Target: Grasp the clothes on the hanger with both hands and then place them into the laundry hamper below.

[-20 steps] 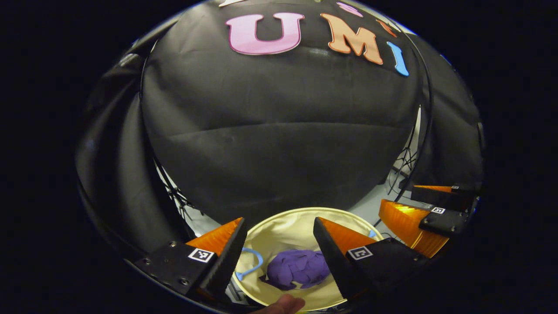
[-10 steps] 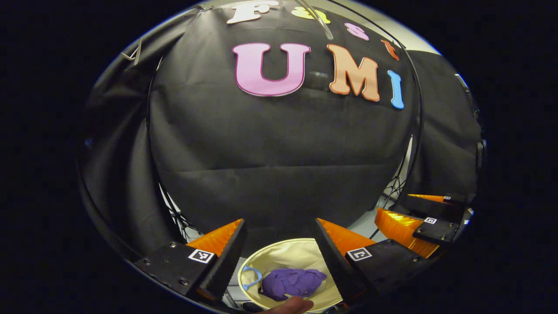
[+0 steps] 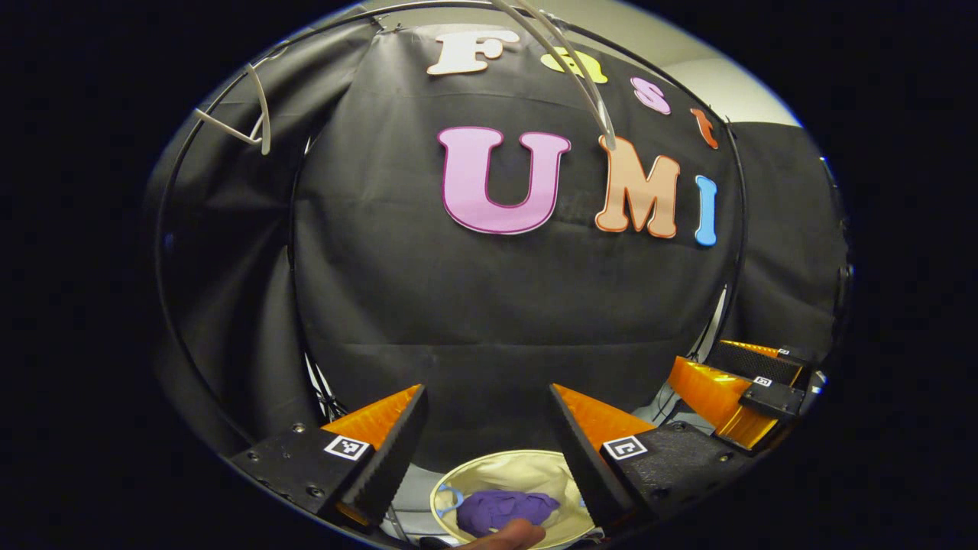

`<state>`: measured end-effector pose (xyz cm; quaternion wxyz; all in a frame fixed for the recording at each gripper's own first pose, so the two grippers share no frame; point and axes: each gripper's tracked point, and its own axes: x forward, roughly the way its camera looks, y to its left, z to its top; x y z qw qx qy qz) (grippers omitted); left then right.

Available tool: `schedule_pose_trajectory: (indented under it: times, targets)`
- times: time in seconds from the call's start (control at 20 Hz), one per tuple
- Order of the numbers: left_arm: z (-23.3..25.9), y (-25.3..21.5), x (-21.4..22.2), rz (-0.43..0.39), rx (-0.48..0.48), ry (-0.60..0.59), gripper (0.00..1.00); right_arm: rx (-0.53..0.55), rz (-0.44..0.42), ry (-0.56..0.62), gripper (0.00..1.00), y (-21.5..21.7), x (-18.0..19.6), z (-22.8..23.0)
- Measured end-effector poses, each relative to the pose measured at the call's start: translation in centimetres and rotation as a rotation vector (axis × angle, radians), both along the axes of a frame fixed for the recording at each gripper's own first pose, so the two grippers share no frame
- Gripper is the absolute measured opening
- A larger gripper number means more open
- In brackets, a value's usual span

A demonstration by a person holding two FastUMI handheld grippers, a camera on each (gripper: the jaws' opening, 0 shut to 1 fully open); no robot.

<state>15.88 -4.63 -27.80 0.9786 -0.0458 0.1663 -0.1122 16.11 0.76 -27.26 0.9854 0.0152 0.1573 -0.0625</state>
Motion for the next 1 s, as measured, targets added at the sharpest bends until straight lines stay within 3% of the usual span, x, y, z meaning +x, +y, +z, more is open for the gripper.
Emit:
schedule_pose_trajectory:
  times: [0.35, 0.45, 0.65, 1.0]
  targets:
    - [6.8, 0.9, -0.5, 0.022, -0.006, -0.105, 0.92, -0.010, 0.069, -0.111, 0.97, 2.0, -0.2, 7.0]
    - [8.5, 1.3, -1.1, 0.018, -0.008, -0.131, 0.95, -0.016, 0.083, -0.144, 1.00, 2.2, -0.6, 8.9]
    - [12.0, 1.8, -2.3, 0.029, -0.026, -0.191, 0.92, -0.012, 0.129, -0.229, 0.93, 3.3, -1.8, 13.3]
    - [17.3, 1.9, -6.3, 0.061, -0.035, -0.234, 0.89, -0.022, 0.125, -0.299, 1.00, 1.9, -5.6, 18.4]
